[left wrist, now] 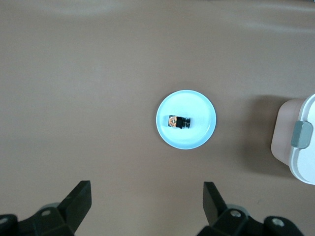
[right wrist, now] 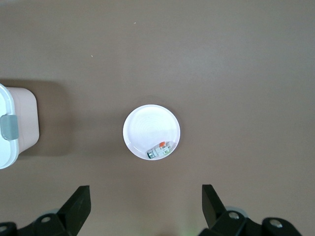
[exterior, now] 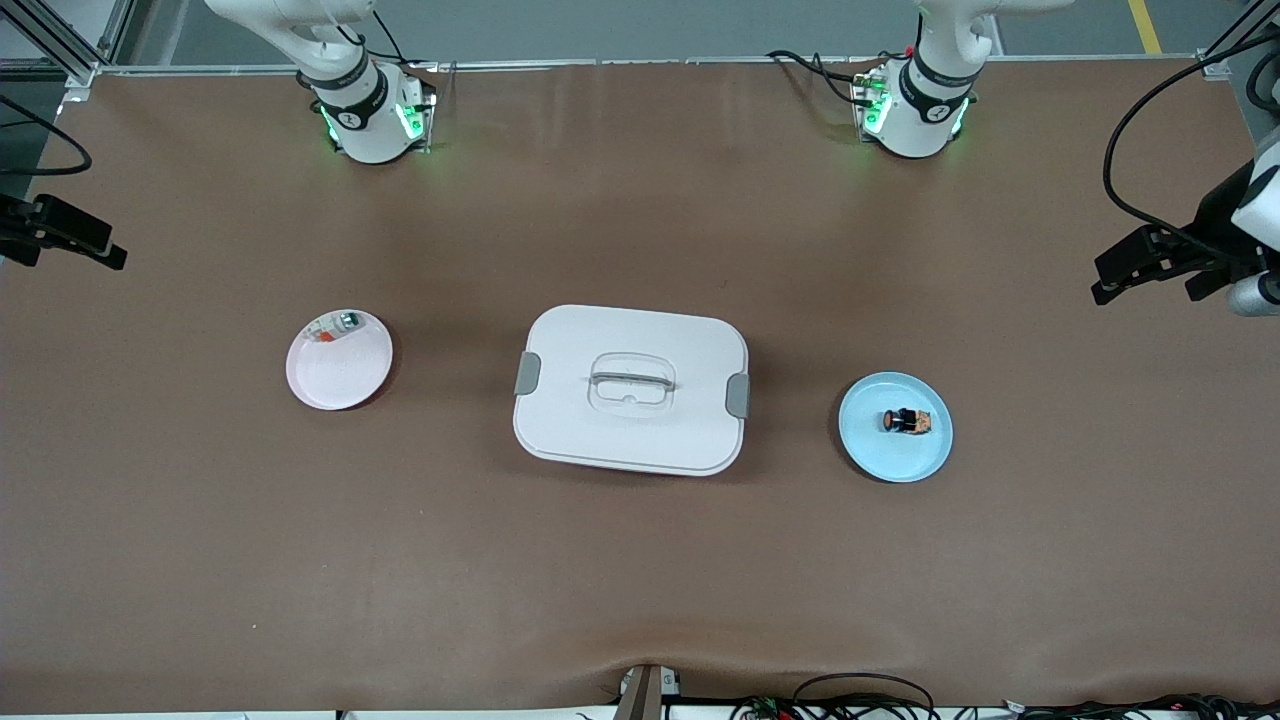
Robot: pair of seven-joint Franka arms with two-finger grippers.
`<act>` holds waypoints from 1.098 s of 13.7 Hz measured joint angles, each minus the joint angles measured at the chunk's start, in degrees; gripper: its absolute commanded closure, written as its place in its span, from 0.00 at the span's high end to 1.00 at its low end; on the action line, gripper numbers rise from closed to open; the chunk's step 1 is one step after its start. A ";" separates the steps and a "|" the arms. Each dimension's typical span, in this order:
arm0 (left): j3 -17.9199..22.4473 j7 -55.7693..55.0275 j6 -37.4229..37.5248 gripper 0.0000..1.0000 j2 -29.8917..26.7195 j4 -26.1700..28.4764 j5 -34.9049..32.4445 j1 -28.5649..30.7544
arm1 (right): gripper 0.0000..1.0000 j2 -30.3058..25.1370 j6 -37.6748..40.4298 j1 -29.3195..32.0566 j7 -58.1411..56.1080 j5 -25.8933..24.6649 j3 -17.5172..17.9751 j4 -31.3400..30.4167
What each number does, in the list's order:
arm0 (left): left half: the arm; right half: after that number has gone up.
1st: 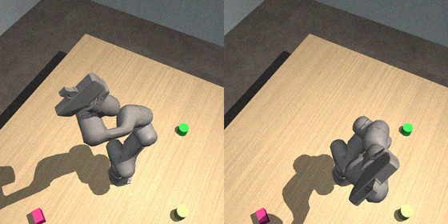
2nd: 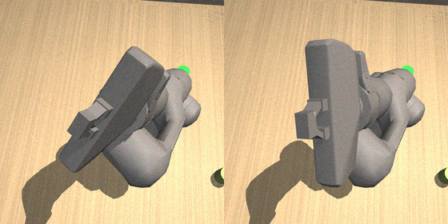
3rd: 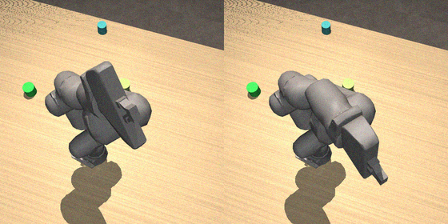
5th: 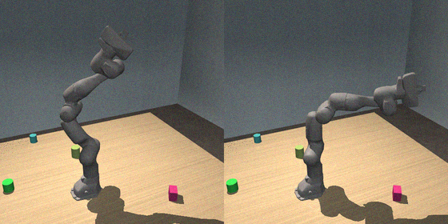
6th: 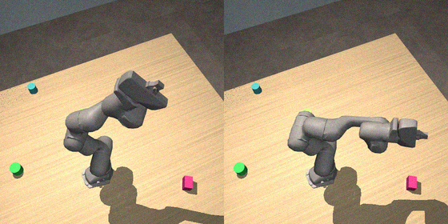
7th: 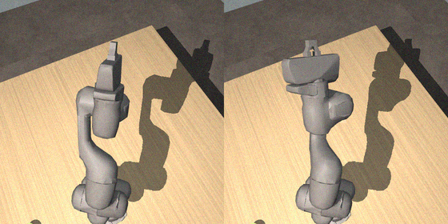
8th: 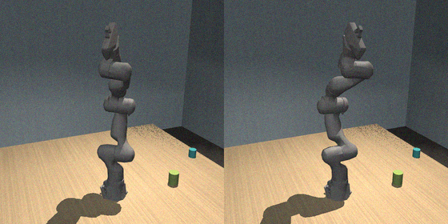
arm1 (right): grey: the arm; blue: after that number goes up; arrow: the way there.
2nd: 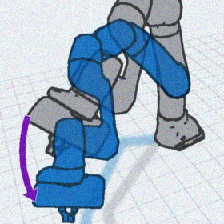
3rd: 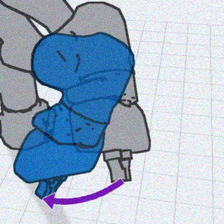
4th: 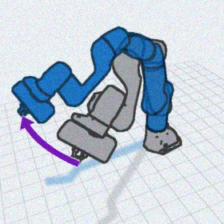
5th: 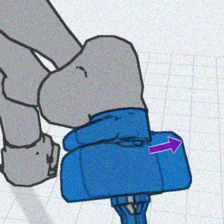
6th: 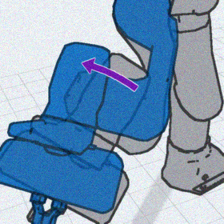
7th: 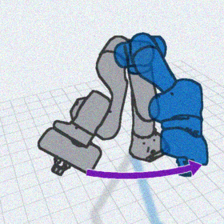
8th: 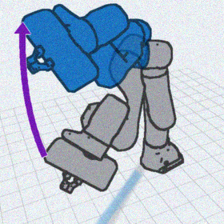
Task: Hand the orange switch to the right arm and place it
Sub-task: 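Move the left gripper over the orange switch on the blue plate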
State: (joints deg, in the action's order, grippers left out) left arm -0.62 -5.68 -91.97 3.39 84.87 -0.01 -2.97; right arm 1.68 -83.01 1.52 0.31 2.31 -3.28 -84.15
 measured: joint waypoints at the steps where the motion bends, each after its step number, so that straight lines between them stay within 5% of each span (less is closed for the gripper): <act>1: -0.02 0.00 0.00 1.00 0.00 0.00 0.01 -0.01 | 1.00 0.00 0.00 -0.01 0.49 0.00 0.07 0.00; 11: -0.06 0.03 -0.14 1.00 2.09 1.26 0.04 -0.07 | 1.00 0.00 0.00 -0.02 1.40 0.00 0.25 0.00; 15: -0.66 0.08 -9.23 1.00 5.17 7.98 0.06 -1.34 | 1.00 0.00 -0.01 -0.02 1.40 0.00 0.32 0.01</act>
State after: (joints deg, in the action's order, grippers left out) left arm -1.27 -5.60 -101.20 8.56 92.85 0.05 -4.31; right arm 1.67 -83.03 1.50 1.72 2.31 -2.95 -84.14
